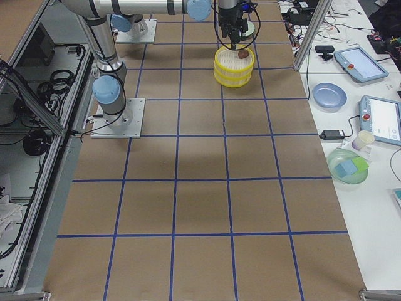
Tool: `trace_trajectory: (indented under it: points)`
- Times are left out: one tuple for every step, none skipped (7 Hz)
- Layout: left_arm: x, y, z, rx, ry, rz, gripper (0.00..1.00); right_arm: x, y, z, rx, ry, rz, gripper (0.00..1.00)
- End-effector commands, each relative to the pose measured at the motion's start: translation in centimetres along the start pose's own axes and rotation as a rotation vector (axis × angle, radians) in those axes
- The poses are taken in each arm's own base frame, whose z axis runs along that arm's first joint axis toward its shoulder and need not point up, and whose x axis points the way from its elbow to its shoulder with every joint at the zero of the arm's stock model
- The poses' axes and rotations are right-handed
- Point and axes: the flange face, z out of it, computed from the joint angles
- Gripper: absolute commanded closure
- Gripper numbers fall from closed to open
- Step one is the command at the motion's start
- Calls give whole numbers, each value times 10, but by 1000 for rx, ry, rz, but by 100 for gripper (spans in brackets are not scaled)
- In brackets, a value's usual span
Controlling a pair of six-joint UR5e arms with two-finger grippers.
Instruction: Stack buns with steamer
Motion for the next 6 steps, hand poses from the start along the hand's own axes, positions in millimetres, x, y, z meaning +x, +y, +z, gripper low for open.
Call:
trace_trajectory:
  points:
    - [-6, -22, -46, 36, -155, 254, 0, -2, 3, -6, 5, 8, 47, 0]
    - [-17, -42, -80, 27, -218, 332, 0, -8, 12, -13, -16, 4, 160, 0]
    - [-38, -56, -117, 47, -308, 419, 0, -10, 16, -16, -29, 5, 242, 0]
    - [-57, -63, -149, 70, -433, 491, 0, -11, 20, -18, -38, 4, 255, 0]
    - [-69, -54, -177, 56, -526, 489, 0, -11, 23, -24, -36, 27, 280, 0]
    - [-81, -46, -204, 45, -579, 469, 0, -12, 24, -25, -36, 36, 279, 0]
